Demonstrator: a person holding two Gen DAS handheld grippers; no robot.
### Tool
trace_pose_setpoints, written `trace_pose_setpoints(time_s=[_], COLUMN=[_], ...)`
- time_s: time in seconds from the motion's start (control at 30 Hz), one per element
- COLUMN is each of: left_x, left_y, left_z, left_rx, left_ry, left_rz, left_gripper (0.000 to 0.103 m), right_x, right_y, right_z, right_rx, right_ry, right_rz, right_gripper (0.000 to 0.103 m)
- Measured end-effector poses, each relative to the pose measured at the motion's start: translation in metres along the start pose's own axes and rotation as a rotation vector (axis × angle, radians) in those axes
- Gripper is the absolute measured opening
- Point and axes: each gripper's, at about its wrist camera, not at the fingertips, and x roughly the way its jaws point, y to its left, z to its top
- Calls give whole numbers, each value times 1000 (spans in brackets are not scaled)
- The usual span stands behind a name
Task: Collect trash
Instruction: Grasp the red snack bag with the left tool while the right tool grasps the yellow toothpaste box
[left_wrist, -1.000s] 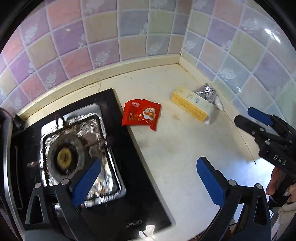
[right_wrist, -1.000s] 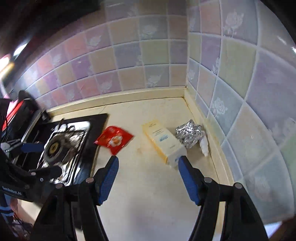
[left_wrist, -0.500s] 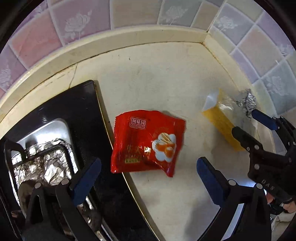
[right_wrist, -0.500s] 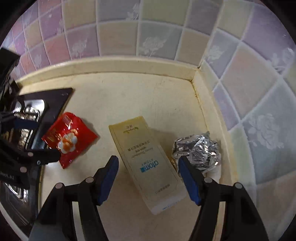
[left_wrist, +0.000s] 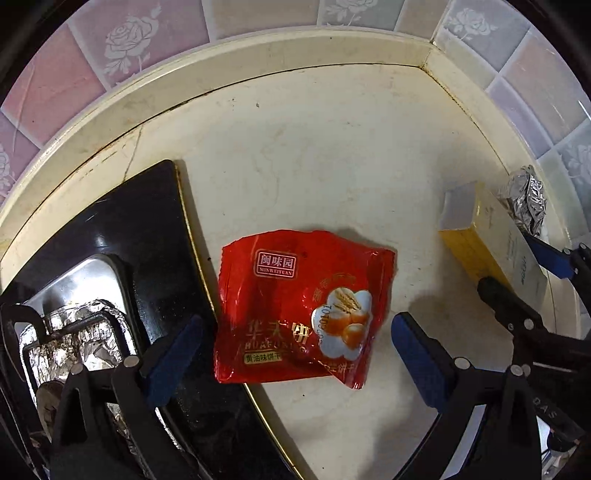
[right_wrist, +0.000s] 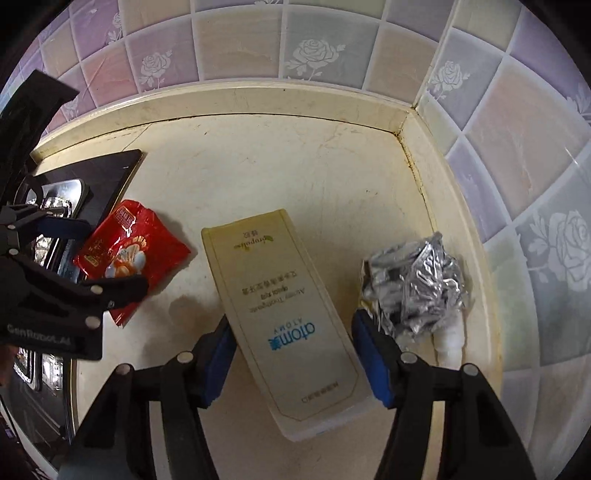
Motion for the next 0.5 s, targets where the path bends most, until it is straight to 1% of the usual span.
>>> trace_pose_setpoints(time_s=[0.03,0.07,0.1,0.13,0.17,0.2,0.23,0.27,0.33,0.37,0.4,0.47,0.5], left_x=[0,-1,-1,-2,-1,-3,-4,-5,-9,-13,-15,-22,-26], left_y=[-3,-5,-6,-8,-8,-2,-3,-4,-7,-8,-10,-15,-17], left_z=[0,1,1,1,0,-3,-4,-5,-8,-11,-13,-21,-27], left_rx=[2,7,13,23,20,7,-2,0,6,6,7,13,20], left_ry=[-9,-15,-22,-32,-21,-13,-22,-26,-40,-48,-53,-66,-75], left_rz=[13,24,33,39,3,-19,-31,-38,-43,-44,-45,-40,-39], left_gripper=[91,88,81,67,61,52,42,36,18,15,8,6,5], right_x=[-1,-2,-3,-4,-6,-8,-10,-12,-19,-24,-29,-39,-44], right_y=[1,1,1,1,0,-1,-2,-3,-5,-7,-8,-7,-6], right_z=[0,0,-2,-3,-4,-6,-8,-10,-15,-19,-24,-33,-38], right_rx=[0,5,13,20,29,39,50,61,93,109,127,157,169], right_ry=[-1,-3,-7,-12,-18,-24,-28,-32,-45,-53,-64,-85,-92], right_rz=[-1,-3,-1,4,9,13,13,16,24,28,36,52,56], right_gripper=[60,59,58,57,57,55,54,54,51,50,49,46,46])
